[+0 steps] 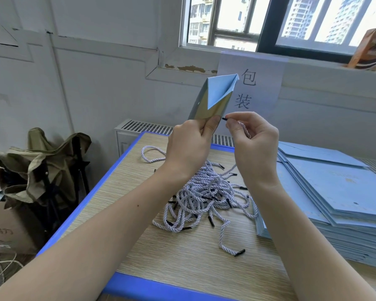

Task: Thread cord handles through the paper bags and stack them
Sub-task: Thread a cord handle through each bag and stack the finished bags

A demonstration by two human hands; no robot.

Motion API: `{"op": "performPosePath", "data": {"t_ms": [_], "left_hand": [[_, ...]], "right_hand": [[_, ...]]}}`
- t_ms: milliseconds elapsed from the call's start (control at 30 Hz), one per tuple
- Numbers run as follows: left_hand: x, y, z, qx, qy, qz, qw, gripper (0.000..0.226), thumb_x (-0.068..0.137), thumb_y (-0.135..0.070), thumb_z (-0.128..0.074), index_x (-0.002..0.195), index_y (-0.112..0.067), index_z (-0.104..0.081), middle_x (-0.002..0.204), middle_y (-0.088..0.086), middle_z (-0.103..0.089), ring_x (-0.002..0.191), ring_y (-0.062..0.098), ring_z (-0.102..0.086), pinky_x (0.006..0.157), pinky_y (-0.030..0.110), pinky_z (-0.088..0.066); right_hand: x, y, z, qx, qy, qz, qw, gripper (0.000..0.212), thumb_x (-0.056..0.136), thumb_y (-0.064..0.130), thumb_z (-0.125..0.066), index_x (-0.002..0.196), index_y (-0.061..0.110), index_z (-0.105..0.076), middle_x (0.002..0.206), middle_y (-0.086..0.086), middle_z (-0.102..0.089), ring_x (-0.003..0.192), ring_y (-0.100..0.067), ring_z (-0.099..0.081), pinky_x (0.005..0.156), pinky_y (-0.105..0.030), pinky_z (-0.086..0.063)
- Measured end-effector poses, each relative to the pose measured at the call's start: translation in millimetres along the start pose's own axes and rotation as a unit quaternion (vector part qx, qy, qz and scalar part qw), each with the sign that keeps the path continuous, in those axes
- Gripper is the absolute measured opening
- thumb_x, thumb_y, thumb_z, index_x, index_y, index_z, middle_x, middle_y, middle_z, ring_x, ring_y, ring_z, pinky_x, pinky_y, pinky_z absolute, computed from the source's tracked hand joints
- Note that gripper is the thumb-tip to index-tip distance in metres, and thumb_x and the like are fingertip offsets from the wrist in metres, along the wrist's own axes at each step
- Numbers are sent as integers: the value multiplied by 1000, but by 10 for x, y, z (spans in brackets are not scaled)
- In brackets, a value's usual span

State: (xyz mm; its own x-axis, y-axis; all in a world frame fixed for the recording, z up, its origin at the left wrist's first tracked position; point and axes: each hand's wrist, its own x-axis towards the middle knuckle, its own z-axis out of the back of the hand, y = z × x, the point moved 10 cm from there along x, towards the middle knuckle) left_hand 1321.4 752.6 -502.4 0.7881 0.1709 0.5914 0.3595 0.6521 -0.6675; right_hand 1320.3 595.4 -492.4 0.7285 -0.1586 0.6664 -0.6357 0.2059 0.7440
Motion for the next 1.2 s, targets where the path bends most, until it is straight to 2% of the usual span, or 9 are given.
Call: {"op": "performPosePath", "data": {"t_ms": [133,300,467,567,700,867,967,1200], "left_hand": [[-3,-16,-8,-2,1,-8,1000,48,102,-51,-41,58,-34,-41,49,-4,-42,54,16,-41,56,35,-21],[-11,-20,-14,-4,2,-7,1000,51,102,-51,-42,56,-31,-40,49,-2,-42,56,20,-40,59,37,-22],[-16,-43,-33,-13,15,-8,1000,53,103,-48,-42,54,-28,-36,47,-3,-38,51,16,-38,57,36,-23],[-14,-27,-50,-22,24,1,999,54,104,-48,-40,55,-26,-36,47,-3,-37,56,25,-41,56,37,-24],[-20,-33,-58,-29,28,8,999,54,104,-47,-40,55,-25,-37,48,-3,-40,62,32,-48,58,36,-26],[-4,-11,-51,-38,28,25,999,56,105,-47,-38,54,-23,-39,47,-5,-40,57,25,-44,56,35,-26],[5,9,-48,-43,29,32,998,59,104,-49,-37,53,-21,-37,42,-6,-39,50,17,-40,51,34,-24],[2,-11,-51,-27,34,31,999,58,105,-48,-36,55,-19,-38,47,-4,-41,51,16,-40,51,34,-27]], "right_hand": [[8,-22,-2,-9,0,0,1000,11,94,10,-67,93,18,-75,84,7,-73,85,-13,-68,79,-23,-54],[19,-42,32,24,-21,-14,999,14,93,11,-68,90,23,-74,83,9,-73,82,-12,-68,76,-21,-52],[33,-40,70,63,-32,-23,997,14,92,12,-69,89,24,-75,82,5,-74,79,-15,-66,74,-25,-53],[29,-46,65,58,-31,-24,998,13,92,13,-71,88,24,-74,81,2,-74,83,-24,-69,75,-26,-55],[24,-74,44,37,-23,-30,999,13,91,12,-71,86,24,-74,78,3,-74,80,-21,-70,76,-30,-57],[10,-51,-26,30,1,-21,999,10,91,9,-71,89,18,-76,79,-1,-74,78,-25,-68,76,-38,-58],[1,2,-43,28,6,-3,1000,10,91,7,-70,91,16,-76,80,-2,-74,77,-30,-65,71,-36,-55],[25,41,-10,36,-15,15,999,12,92,9,-69,89,20,-74,82,0,-74,81,-30,-67,75,-37,-56]]}}
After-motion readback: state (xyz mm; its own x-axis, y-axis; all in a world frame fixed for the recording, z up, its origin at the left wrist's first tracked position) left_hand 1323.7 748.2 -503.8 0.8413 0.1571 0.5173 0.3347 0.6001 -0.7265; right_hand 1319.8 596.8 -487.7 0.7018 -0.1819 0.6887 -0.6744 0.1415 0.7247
